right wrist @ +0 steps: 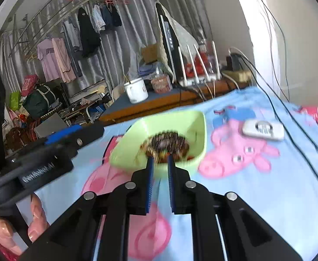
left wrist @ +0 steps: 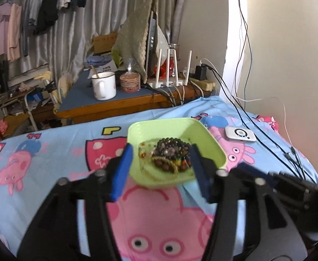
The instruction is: Organize jewelry
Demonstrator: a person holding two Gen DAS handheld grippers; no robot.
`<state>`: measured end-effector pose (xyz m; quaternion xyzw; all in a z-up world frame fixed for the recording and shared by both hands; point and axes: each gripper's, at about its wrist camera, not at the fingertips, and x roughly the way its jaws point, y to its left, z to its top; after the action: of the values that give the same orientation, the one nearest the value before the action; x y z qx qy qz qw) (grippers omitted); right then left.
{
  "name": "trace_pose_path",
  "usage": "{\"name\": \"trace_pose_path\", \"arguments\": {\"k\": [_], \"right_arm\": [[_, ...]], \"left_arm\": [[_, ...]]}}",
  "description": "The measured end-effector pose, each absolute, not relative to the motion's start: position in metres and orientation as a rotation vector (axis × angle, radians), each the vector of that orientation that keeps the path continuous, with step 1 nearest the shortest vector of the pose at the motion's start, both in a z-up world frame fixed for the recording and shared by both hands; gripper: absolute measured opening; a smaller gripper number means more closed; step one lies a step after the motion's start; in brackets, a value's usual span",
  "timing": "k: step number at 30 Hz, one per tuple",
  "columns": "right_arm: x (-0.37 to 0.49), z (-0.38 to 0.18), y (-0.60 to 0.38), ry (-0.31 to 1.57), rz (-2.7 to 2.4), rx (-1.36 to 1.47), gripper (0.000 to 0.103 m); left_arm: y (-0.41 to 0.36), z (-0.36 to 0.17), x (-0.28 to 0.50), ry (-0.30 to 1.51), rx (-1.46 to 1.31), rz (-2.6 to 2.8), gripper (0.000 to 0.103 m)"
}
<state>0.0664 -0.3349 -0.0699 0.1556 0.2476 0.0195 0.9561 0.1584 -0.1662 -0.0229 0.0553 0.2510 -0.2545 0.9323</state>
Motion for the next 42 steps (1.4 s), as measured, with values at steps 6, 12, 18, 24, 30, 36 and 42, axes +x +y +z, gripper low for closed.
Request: {"name": "trace_pose_path", "arguments": {"k": [6, 12, 18, 24, 30, 36, 42], "right_arm": [[0.033, -0.080, -0.323, 0.495, 0.035, 0.379, 0.000], [0.012, -0.080, -0.311, 0.480, 0.045, 0.372, 0.000], [-0.001, -0.072, -0.297, 0.469, 0.072, 0.345, 0.000], [-0.014, -0.064, -0.287, 0.432, 0.078, 0.303, 0.005], [-0.022, -0.057, -0.281, 0.410, 0.080, 0.277, 0.007], [-0.026, -0.055, -0.278, 0.403, 0.080, 0.274, 0.009], [-0.028, -0.054, -0.276, 0.402, 0.086, 0.276, 0.010]], "left_arm": [[-0.140, -0.019, 0.128, 0.492, 0.041, -0.476, 0.074], [-0.122, -0.020, 0.101, 0.467, 0.073, -0.397, 0.084], [-0.109, -0.018, 0.081, 0.444, 0.074, -0.353, 0.095], [-0.102, -0.010, 0.065, 0.406, 0.078, -0.329, 0.096], [-0.101, -0.009, 0.059, 0.406, 0.088, -0.316, 0.096], [-0.099, -0.010, 0.056, 0.425, 0.084, -0.299, 0.096], [-0.094, -0.009, 0.056, 0.446, 0.075, -0.266, 0.096]]}}
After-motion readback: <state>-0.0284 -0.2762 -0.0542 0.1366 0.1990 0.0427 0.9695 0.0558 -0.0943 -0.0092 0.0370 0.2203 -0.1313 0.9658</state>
